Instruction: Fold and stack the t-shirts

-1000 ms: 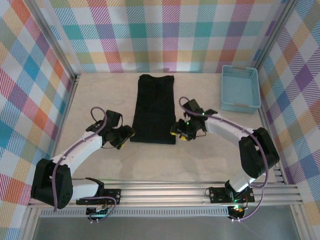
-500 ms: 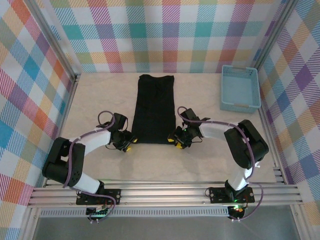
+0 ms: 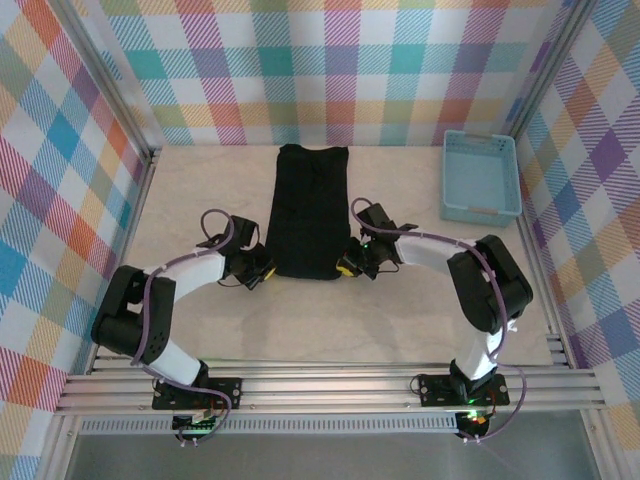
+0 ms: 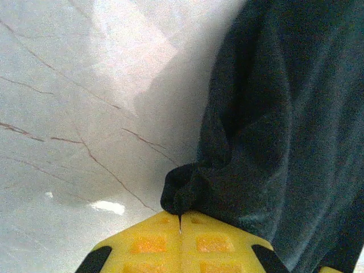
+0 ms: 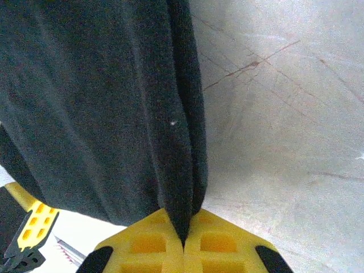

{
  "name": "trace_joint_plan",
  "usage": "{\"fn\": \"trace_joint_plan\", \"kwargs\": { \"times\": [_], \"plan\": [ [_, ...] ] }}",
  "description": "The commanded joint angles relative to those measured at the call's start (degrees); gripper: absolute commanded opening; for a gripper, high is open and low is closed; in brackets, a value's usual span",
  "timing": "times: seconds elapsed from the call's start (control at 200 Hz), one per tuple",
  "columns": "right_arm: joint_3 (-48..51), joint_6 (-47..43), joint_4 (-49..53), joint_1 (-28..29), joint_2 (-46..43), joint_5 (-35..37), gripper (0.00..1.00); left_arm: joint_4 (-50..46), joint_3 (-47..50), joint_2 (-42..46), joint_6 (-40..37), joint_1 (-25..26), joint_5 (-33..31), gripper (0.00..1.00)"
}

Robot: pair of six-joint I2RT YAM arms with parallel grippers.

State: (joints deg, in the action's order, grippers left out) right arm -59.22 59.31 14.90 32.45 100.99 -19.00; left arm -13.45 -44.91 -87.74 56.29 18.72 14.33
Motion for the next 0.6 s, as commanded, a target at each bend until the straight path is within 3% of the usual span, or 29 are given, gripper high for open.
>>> {"fn": "trace_joint_plan", "kwargs": {
  "times": [0.0,0.17,0.305,0.48,0.595],
  "plan": [
    [2.0,-1.4,2.5,0.0,-5.7,1.3,0.00,-1.9,1.4,6.6,-1.6,0.3,0.4,0.00],
    [6.1,-3.6,6.5,1.1,-11.9,-0.3,0.00,-7.9,3.9,13.7,-3.1,1.7,4.1,0.00],
    [10.1,-3.9,8.8,3.2,-16.8,-0.5,0.00,-11.3,6.6,19.4,-2.8,5.9,3.9,0.00],
    [15.5,-3.4,12.1,5.4,-22.5,1.5,0.00,-13.1,14.0,28.3,3.1,10.7,1.6,0.00],
    [19.0,-2.4,12.5,6.9,-25.6,1.3,0.00,-11.7,18.8,32.1,8.3,16.8,0.1,0.00]
  ]
}}
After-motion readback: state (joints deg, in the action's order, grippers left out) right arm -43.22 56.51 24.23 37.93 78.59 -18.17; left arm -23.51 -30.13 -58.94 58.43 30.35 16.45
